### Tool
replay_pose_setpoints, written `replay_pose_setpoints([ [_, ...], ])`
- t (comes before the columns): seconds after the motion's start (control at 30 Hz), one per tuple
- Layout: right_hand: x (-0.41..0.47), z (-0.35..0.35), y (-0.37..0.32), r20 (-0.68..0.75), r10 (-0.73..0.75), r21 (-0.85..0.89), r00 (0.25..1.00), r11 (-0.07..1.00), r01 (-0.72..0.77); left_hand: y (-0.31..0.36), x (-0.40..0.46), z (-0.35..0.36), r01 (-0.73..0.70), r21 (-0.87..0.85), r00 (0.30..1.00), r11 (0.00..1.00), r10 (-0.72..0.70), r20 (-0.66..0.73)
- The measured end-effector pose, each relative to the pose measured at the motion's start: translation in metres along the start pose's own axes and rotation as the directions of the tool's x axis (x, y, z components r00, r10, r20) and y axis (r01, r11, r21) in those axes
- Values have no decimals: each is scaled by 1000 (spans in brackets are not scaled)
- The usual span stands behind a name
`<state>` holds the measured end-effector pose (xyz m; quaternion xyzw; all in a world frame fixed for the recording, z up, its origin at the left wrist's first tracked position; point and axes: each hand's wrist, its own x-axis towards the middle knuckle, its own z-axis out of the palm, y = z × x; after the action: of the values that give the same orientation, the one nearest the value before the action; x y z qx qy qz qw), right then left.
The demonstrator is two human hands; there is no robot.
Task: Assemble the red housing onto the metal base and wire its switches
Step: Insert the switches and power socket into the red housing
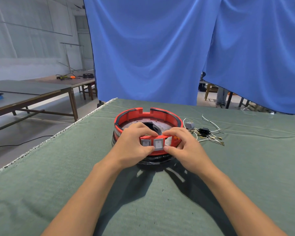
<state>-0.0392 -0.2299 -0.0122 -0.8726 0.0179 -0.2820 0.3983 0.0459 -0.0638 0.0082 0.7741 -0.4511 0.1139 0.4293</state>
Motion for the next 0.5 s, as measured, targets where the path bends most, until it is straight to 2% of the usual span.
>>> replay_pose_setpoints([
  [0.17,0,3,0,-9,12,-78,1000,997,-13,4,-1,2,-10,87,999,996,6,38],
  [0.5,5,6,-4,-59,6,-175,998,984,-16,4,-1,6,28,74,1000,997,-28,-8],
])
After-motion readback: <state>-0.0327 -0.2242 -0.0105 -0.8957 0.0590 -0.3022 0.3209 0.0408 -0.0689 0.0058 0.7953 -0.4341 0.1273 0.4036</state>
